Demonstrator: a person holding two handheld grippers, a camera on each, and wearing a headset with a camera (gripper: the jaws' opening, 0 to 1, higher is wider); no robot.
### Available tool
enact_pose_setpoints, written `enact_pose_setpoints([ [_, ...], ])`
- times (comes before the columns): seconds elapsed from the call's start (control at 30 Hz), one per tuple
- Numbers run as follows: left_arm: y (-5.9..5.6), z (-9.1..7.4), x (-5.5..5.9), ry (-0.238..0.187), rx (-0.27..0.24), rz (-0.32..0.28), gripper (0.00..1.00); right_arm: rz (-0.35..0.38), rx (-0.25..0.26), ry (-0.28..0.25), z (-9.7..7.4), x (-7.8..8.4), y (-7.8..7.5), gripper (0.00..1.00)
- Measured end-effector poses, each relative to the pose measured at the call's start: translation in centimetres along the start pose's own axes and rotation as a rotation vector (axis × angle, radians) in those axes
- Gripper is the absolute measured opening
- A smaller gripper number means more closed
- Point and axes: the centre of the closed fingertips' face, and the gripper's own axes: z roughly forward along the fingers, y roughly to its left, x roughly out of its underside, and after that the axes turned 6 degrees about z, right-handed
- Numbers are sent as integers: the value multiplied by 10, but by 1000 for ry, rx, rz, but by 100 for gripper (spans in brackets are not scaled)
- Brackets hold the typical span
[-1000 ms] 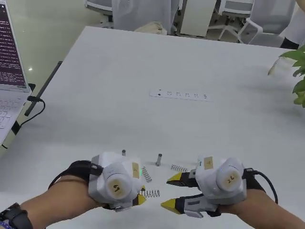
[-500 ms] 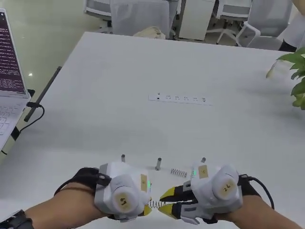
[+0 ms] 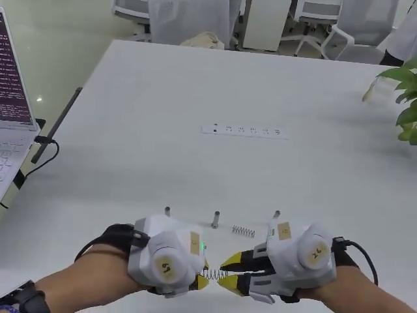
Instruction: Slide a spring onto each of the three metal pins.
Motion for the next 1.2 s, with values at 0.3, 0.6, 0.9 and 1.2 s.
enact_pose_setpoints([
  [0.3,1,4,-1,-12,-5,9,2,-20,3,6,-3,-3,1,8],
  [0.6,8,6,-6,-58,-34,-35,2,-50,21,2,-9,-18,-1,8],
  [0.9,20,6,-22,-147,-64,-101,2,-107,23,15,-17,-38,-5,8],
  [1.2,22,5,-32,-210,-68,-160,2,-158,15,60,-26,-37,-7,9],
])
